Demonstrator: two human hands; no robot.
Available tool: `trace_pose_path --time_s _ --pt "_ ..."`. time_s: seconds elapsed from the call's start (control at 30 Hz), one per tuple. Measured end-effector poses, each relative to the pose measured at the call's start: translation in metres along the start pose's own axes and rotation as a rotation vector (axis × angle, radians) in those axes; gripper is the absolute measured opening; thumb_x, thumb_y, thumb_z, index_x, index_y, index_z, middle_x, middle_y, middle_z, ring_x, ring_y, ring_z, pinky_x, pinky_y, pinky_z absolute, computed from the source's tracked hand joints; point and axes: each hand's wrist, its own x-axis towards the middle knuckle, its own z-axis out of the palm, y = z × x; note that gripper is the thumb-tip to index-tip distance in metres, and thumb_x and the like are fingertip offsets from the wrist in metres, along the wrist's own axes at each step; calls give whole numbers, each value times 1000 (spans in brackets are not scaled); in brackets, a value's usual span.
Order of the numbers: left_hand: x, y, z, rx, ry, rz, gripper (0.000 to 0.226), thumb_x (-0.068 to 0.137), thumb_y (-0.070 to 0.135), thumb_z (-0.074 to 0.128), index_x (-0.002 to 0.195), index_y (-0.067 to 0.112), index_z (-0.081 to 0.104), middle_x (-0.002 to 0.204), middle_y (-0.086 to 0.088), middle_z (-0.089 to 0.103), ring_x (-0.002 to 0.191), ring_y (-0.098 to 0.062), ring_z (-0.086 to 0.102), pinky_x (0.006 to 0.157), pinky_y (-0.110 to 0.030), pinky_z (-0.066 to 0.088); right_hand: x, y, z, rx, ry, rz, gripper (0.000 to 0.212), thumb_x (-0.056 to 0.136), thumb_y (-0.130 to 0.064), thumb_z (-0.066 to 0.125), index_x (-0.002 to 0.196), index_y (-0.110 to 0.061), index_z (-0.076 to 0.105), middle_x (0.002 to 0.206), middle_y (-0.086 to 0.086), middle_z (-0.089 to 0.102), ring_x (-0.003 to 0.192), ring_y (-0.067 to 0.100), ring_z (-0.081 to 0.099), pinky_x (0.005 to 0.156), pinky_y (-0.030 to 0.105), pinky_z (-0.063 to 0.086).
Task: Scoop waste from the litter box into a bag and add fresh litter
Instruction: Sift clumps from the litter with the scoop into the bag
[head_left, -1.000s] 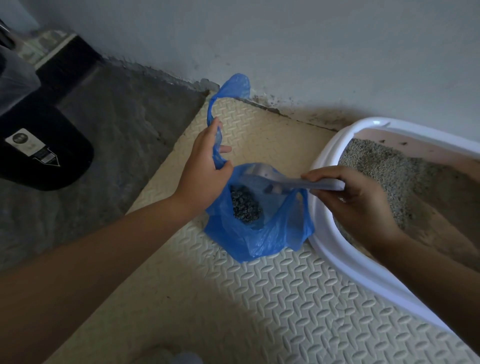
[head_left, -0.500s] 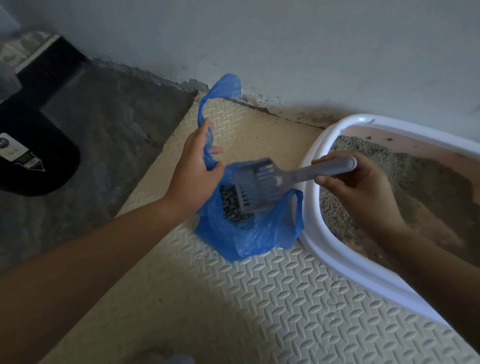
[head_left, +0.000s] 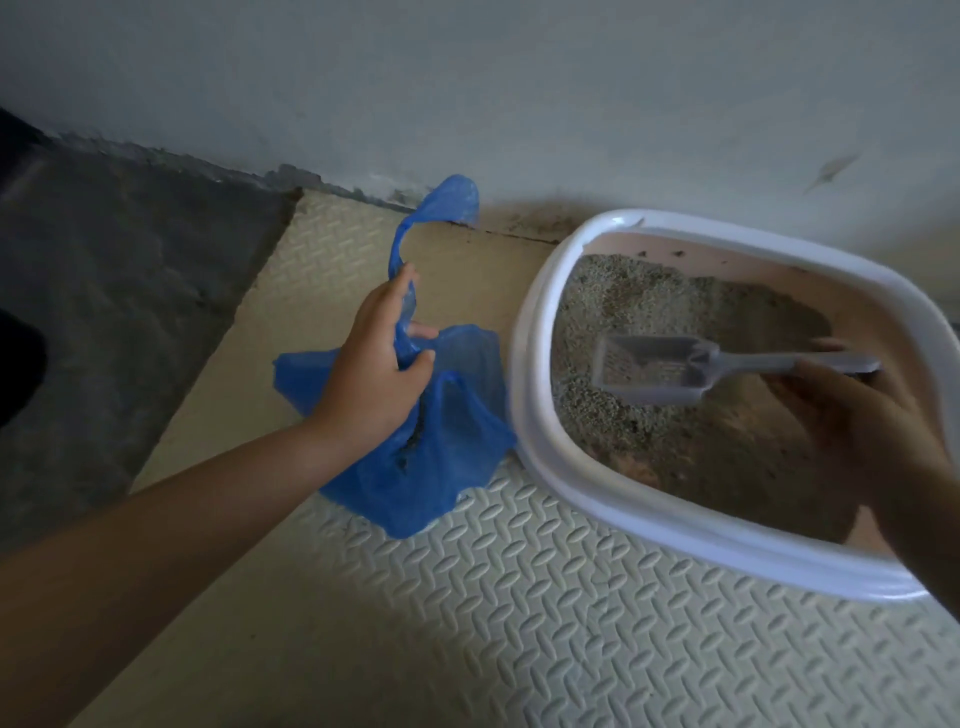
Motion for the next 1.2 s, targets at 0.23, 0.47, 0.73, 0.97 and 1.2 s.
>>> trace_pose_path --time_s 0.23,0.47,0.73,0.97,1.2 --pt "-1 13 43 -20 -143 29 71 90 -2 56 148 22 23 145 9 32 105 6 57 89 -8 44 -14 -10 -70 -418 -12 -197 42 80 -15 71 111 7 52 108 33 58 104 42 59 89 45 52" --pt "4 22 77 52 -254 43 71 90 0 57 149 20 24 143 10 33 119 13 40 98 -4 31 -17 -11 -88 -672 -79 -302 21 79 -27 72 92 -35 58 91 -4 68 85 12 66 79 27 55" --pt "5 18 87 125 -233 40 62 90 0 57 146 15 33 138 -1 41 113 11 31 82 9 22 -16 8 -54 -721 -191 -462 33 81 -40 70 103 -18 58 96 5 61 90 19 63 75 37 56" --pt "6 16 86 128 -243 18 63 90 8 60 146 19 33 142 3 41 123 4 32 87 10 20 -16 36 -27 -707 -186 -414 29 74 3 73 97 -6 58 86 -26 63 79 -7 60 69 9 45" --pt "6 16 87 150 -238 31 61 90 9 60 146 15 35 141 1 43 126 -1 36 94 2 22 -3 55 8 -1055 -426 -280 32 75 -9 76 99 -25 63 81 -14 60 72 -1 57 62 14 40"
